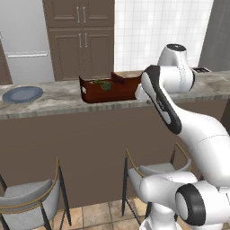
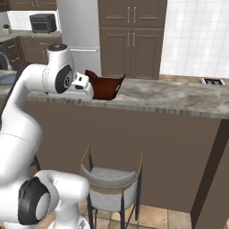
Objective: Create a steak meal by picking up the steak and asparagus from the tray and placing them on the plate. Leave the bell pepper on the tray.
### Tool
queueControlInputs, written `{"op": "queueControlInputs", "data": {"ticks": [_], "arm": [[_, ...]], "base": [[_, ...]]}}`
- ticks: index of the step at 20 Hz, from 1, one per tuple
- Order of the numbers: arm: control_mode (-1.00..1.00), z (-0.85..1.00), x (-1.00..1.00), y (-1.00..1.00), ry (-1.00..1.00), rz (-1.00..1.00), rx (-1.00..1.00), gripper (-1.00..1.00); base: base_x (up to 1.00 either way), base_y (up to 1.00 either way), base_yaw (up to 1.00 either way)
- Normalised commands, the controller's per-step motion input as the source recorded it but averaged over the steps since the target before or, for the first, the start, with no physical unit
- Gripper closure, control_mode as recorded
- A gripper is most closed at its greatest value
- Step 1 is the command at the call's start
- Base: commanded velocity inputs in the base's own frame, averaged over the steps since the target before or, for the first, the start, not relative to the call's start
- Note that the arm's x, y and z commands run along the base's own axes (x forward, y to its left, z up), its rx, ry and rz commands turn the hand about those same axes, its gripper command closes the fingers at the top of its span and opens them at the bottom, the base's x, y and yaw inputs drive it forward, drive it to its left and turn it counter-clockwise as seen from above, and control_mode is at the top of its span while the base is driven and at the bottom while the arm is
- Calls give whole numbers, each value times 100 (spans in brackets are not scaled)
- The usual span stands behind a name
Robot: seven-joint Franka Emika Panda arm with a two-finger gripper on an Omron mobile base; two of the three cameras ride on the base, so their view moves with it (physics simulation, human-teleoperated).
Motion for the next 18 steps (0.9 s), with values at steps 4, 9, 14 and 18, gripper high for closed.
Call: {"op": "queueControlInputs", "data": {"ticks": [4, 9, 14, 18], "arm": [[-100, -3, -23, 0, 0, 0, 0, -100], [-100, -11, -52, 0, 0, 0, 0, -100], [-100, -10, -40, 0, 0, 0, 0, -100], [-100, -10, -19, 0, 0, 0, 0, -100]], "base": [[0, 0, 0], [0, 0, 0], [0, 0, 0], [0, 0, 0]]}}
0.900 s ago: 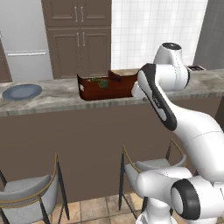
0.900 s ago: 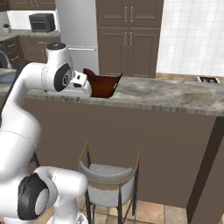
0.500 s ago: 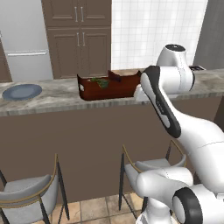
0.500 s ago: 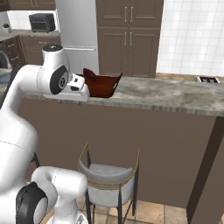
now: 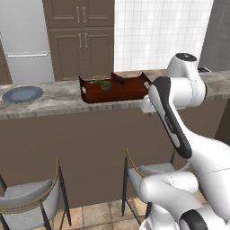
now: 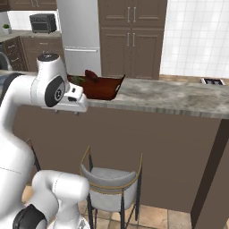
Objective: Create a steak meal by picking up the steak and asparagus from the tray and placing them on the plate. Leave the bell pepper on the tray.
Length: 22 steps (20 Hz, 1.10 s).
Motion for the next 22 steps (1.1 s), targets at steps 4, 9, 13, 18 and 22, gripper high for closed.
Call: {"op": "queueControlInputs", "data": {"ticks": [4, 9, 13, 18, 22], "arm": [[-100, -11, -8, 0, 0, 0, 0, -100], [-100, -11, -9, 0, 1, 0, 0, -100], [-100, -4, -14, 0, 1, 0, 0, -100], [100, 0, 0, 0, 0, 0, 0, -100], [100, 0, 0, 0, 0, 0, 0, -100]], "base": [[0, 0, 0], [0, 0, 0], [0, 0, 0], [-33, 12, 0], [-28, 50, 0]]}}
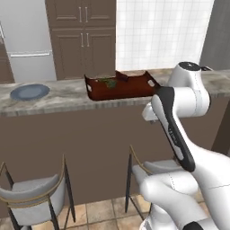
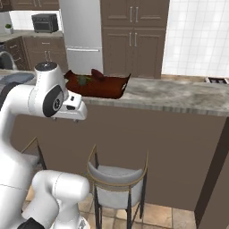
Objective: Create a steak meal by picking up the steak and asparagus from the tray and placing them on the plate. Leave the bell pepper on the tray.
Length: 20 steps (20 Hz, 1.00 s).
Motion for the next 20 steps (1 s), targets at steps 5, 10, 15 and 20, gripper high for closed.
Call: {"op": "queueControlInputs", "data": {"ticks": [5, 10, 15, 20], "arm": [[100, 0, 0, 0, 0, 0, 0, -100], [100, 0, 0, 0, 0, 0, 0, -100], [100, 0, 0, 0, 0, 0, 0, -100], [100, 0, 0, 0, 0, 0, 0, -100]], "base": [[-13, 70, 0], [2, 52, 0], [29, 8, 0], [48, 20, 0]]}}
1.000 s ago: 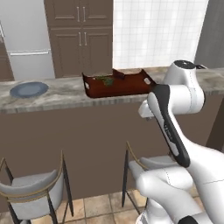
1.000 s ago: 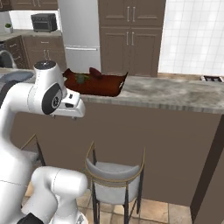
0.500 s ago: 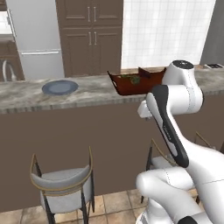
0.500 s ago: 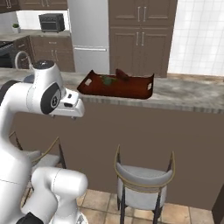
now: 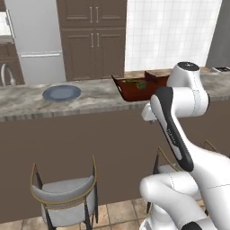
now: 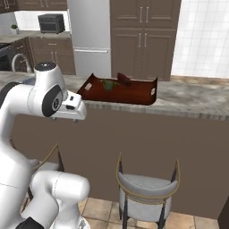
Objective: Create a steak meal by picking up the steak and asparagus from the tray and placing them on the plate. Leave the bell pepper on the tray.
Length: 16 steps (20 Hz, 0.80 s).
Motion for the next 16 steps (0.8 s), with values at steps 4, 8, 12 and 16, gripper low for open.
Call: {"op": "queueControlInputs", "data": {"ticks": [4, 8, 12, 16], "arm": [[100, 0, 0, 0, 0, 0, 0, -100], [100, 0, 0, 0, 0, 0, 0, -100], [100, 0, 0, 0, 0, 0, 0, -100], [100, 0, 0, 0, 0, 0, 0, -100]], "base": [[55, 37, -1], [57, 37, -2], [75, 55, -4], [63, 69, -11]]}}
